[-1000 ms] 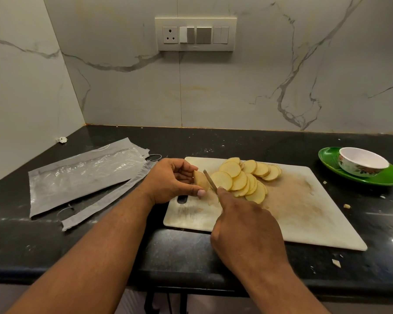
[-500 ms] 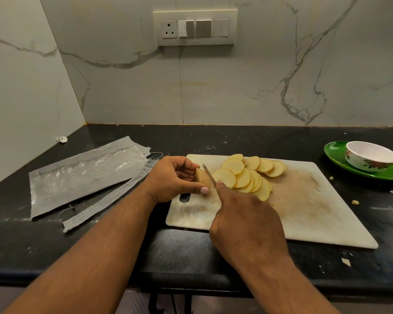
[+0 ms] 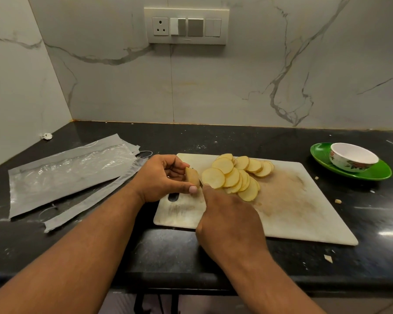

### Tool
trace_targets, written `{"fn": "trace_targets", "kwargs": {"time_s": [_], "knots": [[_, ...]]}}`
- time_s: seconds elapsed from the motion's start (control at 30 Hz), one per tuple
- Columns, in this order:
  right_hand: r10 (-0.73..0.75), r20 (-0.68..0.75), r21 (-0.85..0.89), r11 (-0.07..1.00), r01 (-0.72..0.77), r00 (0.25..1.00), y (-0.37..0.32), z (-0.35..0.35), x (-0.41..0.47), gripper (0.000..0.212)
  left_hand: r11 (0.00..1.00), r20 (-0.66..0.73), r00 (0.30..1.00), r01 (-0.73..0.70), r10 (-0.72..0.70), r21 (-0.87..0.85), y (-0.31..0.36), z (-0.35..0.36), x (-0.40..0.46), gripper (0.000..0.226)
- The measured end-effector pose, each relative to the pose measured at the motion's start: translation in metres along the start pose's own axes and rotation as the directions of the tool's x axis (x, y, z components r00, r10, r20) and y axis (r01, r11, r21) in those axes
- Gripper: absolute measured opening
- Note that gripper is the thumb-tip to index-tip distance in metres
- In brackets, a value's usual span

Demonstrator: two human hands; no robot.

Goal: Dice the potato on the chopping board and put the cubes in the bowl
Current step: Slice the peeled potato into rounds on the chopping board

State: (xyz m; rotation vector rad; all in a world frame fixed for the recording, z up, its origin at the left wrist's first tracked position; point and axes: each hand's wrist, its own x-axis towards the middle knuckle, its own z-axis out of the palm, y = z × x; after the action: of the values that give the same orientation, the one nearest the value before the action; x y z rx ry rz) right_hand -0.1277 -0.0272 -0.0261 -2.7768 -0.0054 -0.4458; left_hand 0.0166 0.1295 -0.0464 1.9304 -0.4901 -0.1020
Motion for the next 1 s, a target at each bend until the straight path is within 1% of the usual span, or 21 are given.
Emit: {"fn": "trace_targets", "kwargs": {"time_s": [0.07, 0.1, 0.23, 0.33, 0.5, 0.67, 0.9, 1.0], "knots": [[0.011, 0.021, 0.020, 1.000, -0.011, 1.000, -0.005, 0.003, 0.009, 0.035, 1.000, 0.008, 1.000, 0.000, 0.001, -0.016, 0.001, 0.000, -0.002, 0.059], [0.017, 0.036, 0.024, 1.000, -0.018, 0.999, -0.006, 0.003, 0.010, 0.033, 1.000, 0.009, 1.000, -0.002, 0.002, -0.017, 0.001, 0.000, -0.003, 0.059], [0.003, 0.083, 0.004, 1.000, -0.003, 0.997, -0.001, -0.009, -0.011, 0.044, 1.000, -0.011, 1.000, 0.008, -0.008, -0.005, 0.000, 0.000, -0.002, 0.064], [0.005, 0.122, -0.018, 1.000, -0.003, 0.993, 0.003, -0.027, -0.026, 0.048, 1.000, -0.003, 1.000, 0.015, -0.015, 0.003, -0.002, -0.002, 0.000, 0.063], [0.021, 0.036, -0.027, 0.999, -0.020, 0.999, -0.002, -0.029, -0.020, 0.063, 1.000, -0.004, 1.000, 0.011, -0.011, -0.009, 0.000, -0.001, -0.001, 0.059], [-0.002, 0.000, -0.004, 1.000, 0.002, 1.000, -0.004, -0.024, -0.013, 0.061, 1.000, -0.015, 1.000, 0.022, -0.023, -0.011, 0.000, -0.002, -0.002, 0.063], [0.004, 0.035, -0.002, 1.000, -0.003, 0.999, -0.003, -0.020, -0.010, 0.062, 1.000, -0.028, 0.999, 0.023, -0.024, -0.015, -0.002, -0.002, -0.001, 0.070], [0.007, 0.027, -0.004, 1.000, -0.007, 1.000, -0.003, -0.018, -0.008, 0.060, 0.999, -0.022, 0.999, 0.026, -0.027, -0.022, -0.003, -0.003, -0.001, 0.074]]}}
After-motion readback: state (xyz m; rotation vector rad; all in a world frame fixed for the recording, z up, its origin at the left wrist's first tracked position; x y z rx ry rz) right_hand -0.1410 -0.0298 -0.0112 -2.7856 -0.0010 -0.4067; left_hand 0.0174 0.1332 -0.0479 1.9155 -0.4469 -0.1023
